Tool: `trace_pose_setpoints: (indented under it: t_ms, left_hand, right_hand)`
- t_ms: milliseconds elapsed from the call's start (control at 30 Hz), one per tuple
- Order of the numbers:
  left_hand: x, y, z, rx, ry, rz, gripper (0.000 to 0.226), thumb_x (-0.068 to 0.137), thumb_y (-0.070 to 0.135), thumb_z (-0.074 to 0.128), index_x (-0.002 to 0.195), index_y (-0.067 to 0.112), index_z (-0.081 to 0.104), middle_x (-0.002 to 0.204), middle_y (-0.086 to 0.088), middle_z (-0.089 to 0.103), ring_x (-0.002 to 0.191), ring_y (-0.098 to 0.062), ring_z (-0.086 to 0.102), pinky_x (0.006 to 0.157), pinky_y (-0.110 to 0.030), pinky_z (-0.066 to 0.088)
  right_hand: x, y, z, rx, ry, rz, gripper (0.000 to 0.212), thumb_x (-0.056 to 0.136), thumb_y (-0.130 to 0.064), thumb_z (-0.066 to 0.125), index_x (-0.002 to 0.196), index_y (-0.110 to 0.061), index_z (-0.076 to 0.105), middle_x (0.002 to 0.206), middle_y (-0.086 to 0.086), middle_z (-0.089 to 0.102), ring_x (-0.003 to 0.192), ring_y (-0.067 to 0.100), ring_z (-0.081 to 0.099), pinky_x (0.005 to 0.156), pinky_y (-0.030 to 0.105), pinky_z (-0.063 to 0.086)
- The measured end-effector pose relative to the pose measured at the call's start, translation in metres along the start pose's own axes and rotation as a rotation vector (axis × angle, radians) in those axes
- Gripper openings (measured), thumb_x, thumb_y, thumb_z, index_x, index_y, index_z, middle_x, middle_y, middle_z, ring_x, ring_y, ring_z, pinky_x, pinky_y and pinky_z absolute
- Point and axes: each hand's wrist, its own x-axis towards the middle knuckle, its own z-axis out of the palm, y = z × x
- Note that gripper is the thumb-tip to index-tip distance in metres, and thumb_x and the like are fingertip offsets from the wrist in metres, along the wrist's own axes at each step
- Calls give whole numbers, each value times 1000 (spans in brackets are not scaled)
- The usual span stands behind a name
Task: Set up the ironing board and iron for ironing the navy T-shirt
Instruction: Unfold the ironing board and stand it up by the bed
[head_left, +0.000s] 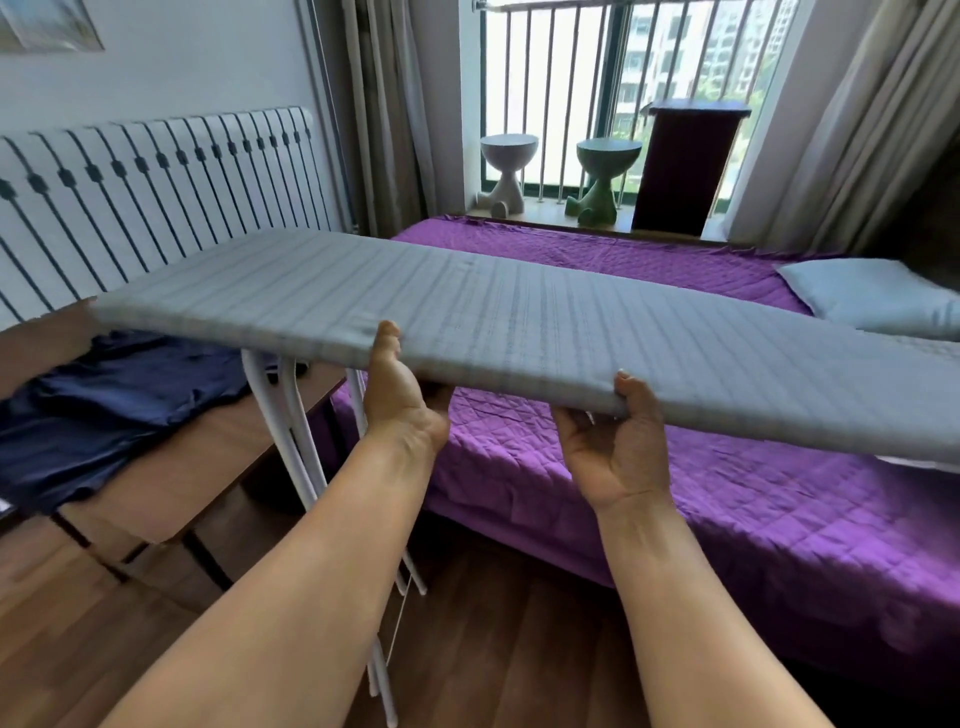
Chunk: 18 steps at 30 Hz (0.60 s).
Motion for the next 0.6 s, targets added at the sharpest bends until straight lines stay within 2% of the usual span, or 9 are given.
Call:
trace_pose_setpoints:
  t_ms: [67, 133, 267, 400, 533, 600]
  left_hand:
    - [2, -2, 1, -18, -48, 37, 13, 92, 31, 55, 93, 18, 59, 91, -4, 69, 86, -19, 67, 83, -38, 56]
    - [5, -4, 1, -6, -106, 74, 11, 92, 28, 54, 95, 18, 59, 90, -3, 69, 85, -18, 67, 81, -37, 57]
    - [18, -9, -3, 2, -206, 144, 21, 91, 26, 54, 110, 17, 58, 93, -3, 69, 86, -16, 67, 69, -31, 61]
    - [26, -12, -2, -14, -291, 194, 18, 92, 24, 52, 109, 18, 55, 88, -2, 67, 85, -15, 67, 64, -29, 61]
    - [22, -16, -4, -49, -288, 237, 19, 90, 31, 58, 102, 17, 58, 89, -3, 67, 90, -17, 68, 79, -37, 60]
    - [18, -17, -5, -78, -262, 247, 19, 88, 34, 61, 91, 16, 57, 86, -3, 66, 85, -17, 67, 84, -39, 59]
  right_hand:
    - [3, 1, 3, -15, -33, 0, 29, 88, -8, 50, 116, -10, 54, 102, 9, 65, 89, 24, 68, 77, 45, 58]
    - [7, 0, 4, -60, -58, -13, 21, 89, -9, 50, 109, -9, 55, 98, 9, 64, 90, 24, 65, 79, 44, 56]
    - [17, -6, 7, -149, -110, -50, 6, 91, -9, 52, 95, -10, 56, 89, 8, 64, 80, 22, 66, 70, 39, 60]
    - [27, -12, 8, -199, -198, -75, 3, 93, -10, 52, 92, -9, 55, 90, 12, 63, 82, 26, 64, 69, 44, 58]
    - [29, -12, 5, -227, -300, -110, 9, 94, -11, 52, 87, -6, 57, 90, 14, 63, 77, 27, 64, 72, 50, 57]
    - [29, -10, 6, -235, -311, -134, 11, 93, -10, 54, 83, -6, 56, 95, 15, 59, 86, 29, 62, 72, 51, 57]
